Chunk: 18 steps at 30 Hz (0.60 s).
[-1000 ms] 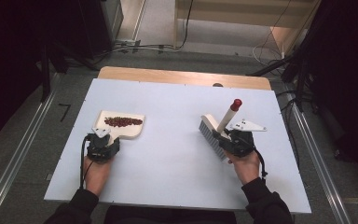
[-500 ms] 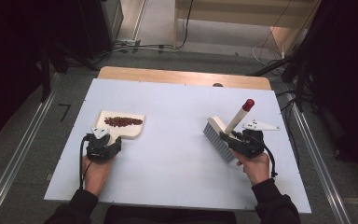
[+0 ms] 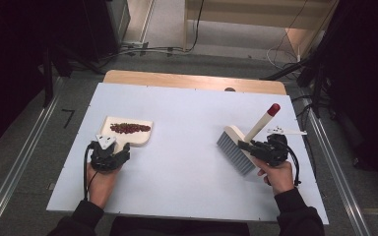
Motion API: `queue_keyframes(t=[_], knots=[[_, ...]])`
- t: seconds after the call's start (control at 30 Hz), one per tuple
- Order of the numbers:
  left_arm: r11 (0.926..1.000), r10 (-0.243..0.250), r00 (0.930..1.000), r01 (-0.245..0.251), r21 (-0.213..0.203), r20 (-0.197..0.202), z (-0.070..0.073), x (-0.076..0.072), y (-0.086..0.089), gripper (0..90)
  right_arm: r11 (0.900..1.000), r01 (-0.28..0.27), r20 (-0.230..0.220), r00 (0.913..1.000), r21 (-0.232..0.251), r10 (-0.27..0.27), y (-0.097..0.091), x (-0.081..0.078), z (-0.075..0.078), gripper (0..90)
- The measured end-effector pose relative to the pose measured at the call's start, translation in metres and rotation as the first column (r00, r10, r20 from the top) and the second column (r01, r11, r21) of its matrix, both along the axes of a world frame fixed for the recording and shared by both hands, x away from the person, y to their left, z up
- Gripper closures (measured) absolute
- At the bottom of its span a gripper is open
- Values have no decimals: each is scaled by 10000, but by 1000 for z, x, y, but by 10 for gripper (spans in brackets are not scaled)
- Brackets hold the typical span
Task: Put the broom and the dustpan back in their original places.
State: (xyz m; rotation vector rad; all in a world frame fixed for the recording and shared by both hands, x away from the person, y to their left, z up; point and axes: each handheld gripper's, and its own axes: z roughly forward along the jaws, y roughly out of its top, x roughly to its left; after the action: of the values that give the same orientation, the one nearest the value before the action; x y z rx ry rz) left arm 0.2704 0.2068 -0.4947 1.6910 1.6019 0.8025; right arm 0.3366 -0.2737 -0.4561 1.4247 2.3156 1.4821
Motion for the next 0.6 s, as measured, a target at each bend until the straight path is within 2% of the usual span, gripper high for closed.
queue_keyframes(t=[0.17,0.3,0.33,0.4,0.47,0.53,0.57,0.6], knots=[[10000,-58,10000,58,7,22,1,0,-1,455,9988,-171,-572,9982,466,198,-8,8,-6,638],[10000,-52,10000,52,-11,51,0,0,-1,454,9990,-262,-907,9954,373,295,-9,15,-12,631],[10000,-65,10000,65,-17,49,0,0,-1,454,9990,-199,-928,9954,400,236,-10,17,-13,610],[10000,-69,10000,69,-23,64,0,0,0,454,9989,-64,-927,9956,468,107,-12,20,-13,505],[10000,-66,10000,66,-22,61,0,0,0,454,9996,288,-861,9959,-50,-291,-13,23,-13,431],[10000,-78,9999,78,-21,64,0,0,0,454,9948,907,-860,9918,-461,-945,-15,26,-16,371],[10000,-76,9999,76,-31,73,1,0,-1,454,9862,1351,-740,9870,-958,-1425,-16,27,-16,371],[10000,-82,9999,82,-25,78,1,0,-1,454,9718,1850,-556,9793,-1463,-1948,-18,28,-17,366]])
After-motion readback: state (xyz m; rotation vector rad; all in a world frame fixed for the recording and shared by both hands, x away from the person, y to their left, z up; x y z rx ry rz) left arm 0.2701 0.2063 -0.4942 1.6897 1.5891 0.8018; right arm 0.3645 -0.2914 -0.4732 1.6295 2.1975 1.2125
